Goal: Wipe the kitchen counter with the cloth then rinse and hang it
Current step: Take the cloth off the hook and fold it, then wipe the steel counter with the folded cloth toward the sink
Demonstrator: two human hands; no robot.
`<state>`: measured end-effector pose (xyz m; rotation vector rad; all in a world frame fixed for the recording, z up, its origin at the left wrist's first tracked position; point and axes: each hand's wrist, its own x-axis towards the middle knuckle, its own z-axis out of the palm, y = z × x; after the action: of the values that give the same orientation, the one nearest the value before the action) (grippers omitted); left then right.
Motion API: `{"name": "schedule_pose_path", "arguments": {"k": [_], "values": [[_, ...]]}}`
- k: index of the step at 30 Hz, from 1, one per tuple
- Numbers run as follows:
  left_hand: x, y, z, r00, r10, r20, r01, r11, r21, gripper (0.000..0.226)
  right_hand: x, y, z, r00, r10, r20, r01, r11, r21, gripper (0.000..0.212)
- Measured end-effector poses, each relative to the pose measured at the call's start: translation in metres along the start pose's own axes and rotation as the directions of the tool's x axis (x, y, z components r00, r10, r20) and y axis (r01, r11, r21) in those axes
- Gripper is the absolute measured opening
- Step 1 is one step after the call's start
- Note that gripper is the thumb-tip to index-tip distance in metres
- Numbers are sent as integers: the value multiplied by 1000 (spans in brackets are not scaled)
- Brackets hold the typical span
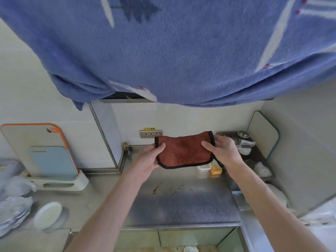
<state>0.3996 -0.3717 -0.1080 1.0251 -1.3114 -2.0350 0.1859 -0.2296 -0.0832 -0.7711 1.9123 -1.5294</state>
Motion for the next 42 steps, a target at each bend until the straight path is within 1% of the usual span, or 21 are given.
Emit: {"name": "schedule_pose_path", "arguments": {"k": [2,5,8,10,12,13,15,17,19,21,24,26,27,28,30,31,32,34,35,38,42], "values": [[-1,-2,5,997,63,-54,-60,997,57,29,-2,-2,2,1000,6,0,-6,1000,23,40],[-1,-5,13,980,179,-84,-163,972,170,25,-3,-2,12,993,-75,-93,73,997,-28,12],[-4,-7,23,963,263,-57,-242,939,245,24,-6,-1,31,975,-182,-129,162,975,-150,13],[-5,-8,31,956,294,-20,-282,933,223,23,-15,-5,47,958,-279,-64,260,942,-211,19],[-9,-6,39,954,294,57,-299,941,156,28,-25,-8,61,925,-373,68,378,893,-245,27],[-11,-5,41,952,286,105,-298,946,124,33,-29,-10,65,910,-392,138,414,884,-219,30],[-14,-2,41,948,278,157,-294,951,91,42,-33,-12,68,899,-361,248,402,905,-139,37],[-14,0,38,955,272,120,-285,953,101,43,-32,-7,66,878,-320,356,370,925,-82,43],[-12,0,34,962,270,50,-274,954,120,41,-30,-3,65,829,-340,444,376,927,8,51],[-8,-2,31,964,266,-4,-264,958,107,34,-25,7,64,838,-368,402,365,927,87,59],[-5,-5,25,969,233,-76,-224,968,115,29,-13,26,59,959,-254,127,237,962,137,47],[-5,-8,20,977,201,-75,-191,975,114,35,-10,33,56,989,-150,-14,150,978,143,29],[-5,-10,17,981,185,-57,-178,978,107,37,-11,36,56,997,-80,-4,79,985,153,26],[-6,-12,14,985,166,-36,-162,983,89,38,-11,40,57,998,12,65,-24,983,181,39],[-7,-16,10,993,114,-4,-114,992,62,37,-10,50,61,951,169,258,-233,942,241,68],[-7,-17,7,996,91,9,-91,993,72,36,-10,55,64,923,196,331,-290,920,264,68],[-6,-19,4,997,70,14,-71,993,96,34,-10,60,67,907,197,373,-316,902,294,59],[-3,-24,-7,999,40,-3,-39,986,165,33,-11,66,74,918,197,344,-318,884,342,32],[-1,-27,-13,999,32,-16,-28,980,197,32,-11,67,78,930,197,310,-303,888,345,25],[7,-47,-37,997,-1,-81,20,975,223,31,-10,80,95,940,203,273,-287,905,313,28],[22,-97,-73,981,-66,-184,100,978,184,26,-2,124,128,932,283,227,-334,914,231,37]]}}
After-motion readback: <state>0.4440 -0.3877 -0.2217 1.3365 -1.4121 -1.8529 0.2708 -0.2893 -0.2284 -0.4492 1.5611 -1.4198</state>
